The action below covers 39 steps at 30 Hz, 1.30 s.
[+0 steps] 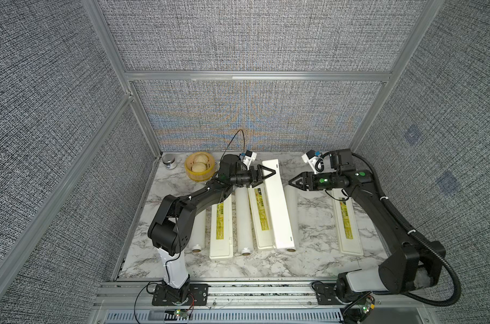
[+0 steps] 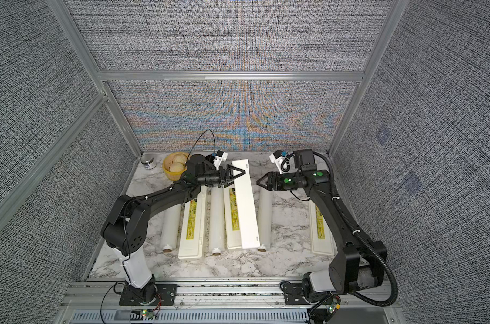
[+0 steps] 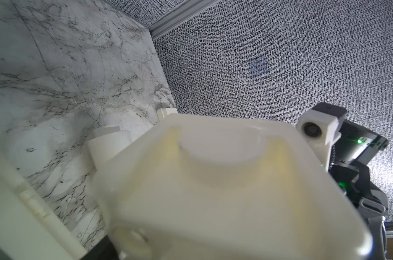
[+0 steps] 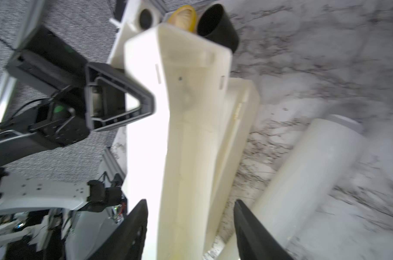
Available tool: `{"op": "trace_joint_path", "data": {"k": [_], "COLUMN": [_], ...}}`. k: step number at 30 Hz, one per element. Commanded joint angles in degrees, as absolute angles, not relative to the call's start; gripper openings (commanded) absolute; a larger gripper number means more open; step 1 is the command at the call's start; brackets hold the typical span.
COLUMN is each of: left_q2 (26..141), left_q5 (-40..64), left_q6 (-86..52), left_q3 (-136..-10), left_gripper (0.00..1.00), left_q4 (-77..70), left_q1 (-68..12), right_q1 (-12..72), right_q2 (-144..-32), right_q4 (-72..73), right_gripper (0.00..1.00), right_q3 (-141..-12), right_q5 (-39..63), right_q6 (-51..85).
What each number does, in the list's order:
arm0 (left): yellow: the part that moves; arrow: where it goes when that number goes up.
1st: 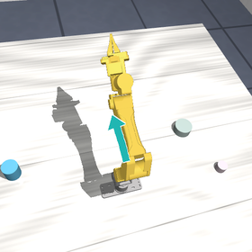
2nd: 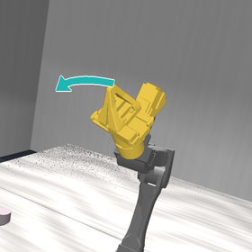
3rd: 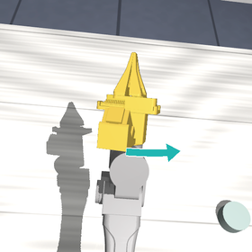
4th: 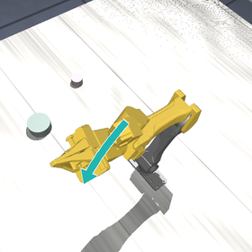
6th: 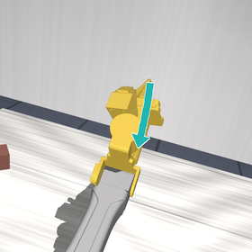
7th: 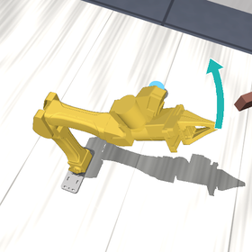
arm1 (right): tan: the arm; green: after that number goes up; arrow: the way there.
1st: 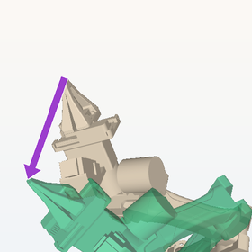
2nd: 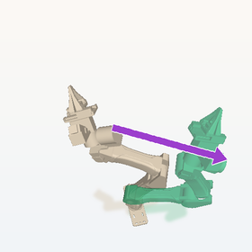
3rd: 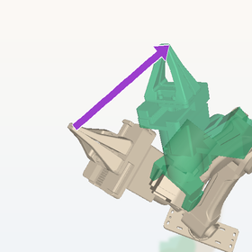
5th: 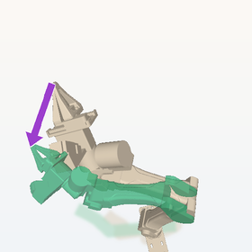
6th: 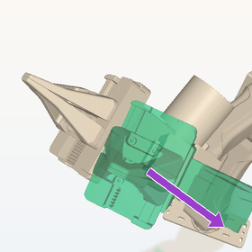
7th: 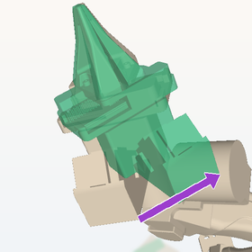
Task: Put plastic wrap rolls into dispensers
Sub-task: Place the plastic wrap cutting box at the center of the board.
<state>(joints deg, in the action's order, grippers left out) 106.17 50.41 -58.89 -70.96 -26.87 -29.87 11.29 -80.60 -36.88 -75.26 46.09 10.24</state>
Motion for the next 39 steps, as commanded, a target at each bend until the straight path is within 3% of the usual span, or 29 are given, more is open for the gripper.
{"op": "trace_joint_path", "data": {"k": [1,11,14,20,22,26,27,34,39], "left_q2": [106.17,105.31,105.01,105.56,105.40,103.74,103.36,102.99,102.86], "left_q5": [51.81,55.25,55.20,55.53,56.02,56.76,56.82,54.46,52.68], "left_q6": [-58.49,-66.67,-66.18,-69.28,-69.96,-69.41,-69.06,-70.02,-67.01], "left_q3": [-71.46,-70.66,-70.62,-70.39,-70.31,-69.57,-69.44,-67.44,-66.55], "left_gripper": [0.60,0.60,0.60,0.67,0.73,0.86,1.00,1.00,1.00], "left_q4": [-27.72,-41.80,-40.88,-45.93,-47.64,-48.04,-47.87,-49.61,-44.79], "left_q1": [-29.92,-30.05,-30.06,-30.26,-30.39,-30.41,-30.37,-29.27,-29.26], "right_q1": [13.96,17.65,18.11,17.75,17.02,13.96,12.66,4.38,3.72], "right_q2": [-80.03,-83.34,-82.70,-81.56,-81.10,-79.75,-79.06,-74.83,-76.76], "right_q4": [-29.19,-22.46,-16.51,-5.28,-4.21,-4.21,-4.45,-17.76,-36.17], "right_gripper": [0.64,0.62,0.52,0.07,0.00,0.00,0.00,0.00,0.00], "right_q3": [-73.54,-69.21,-67.41,-64.30,-63.97,-64.07,-64.12,-65.25,-68.99], "right_q5": [55.92,58.89,62.24,68.20,68.59,68.98,68.99,66.43,45.52], "right_q6": [15.76,18.17,21.78,29.45,30.51,31.90,32.26,25.16,14.50]}}
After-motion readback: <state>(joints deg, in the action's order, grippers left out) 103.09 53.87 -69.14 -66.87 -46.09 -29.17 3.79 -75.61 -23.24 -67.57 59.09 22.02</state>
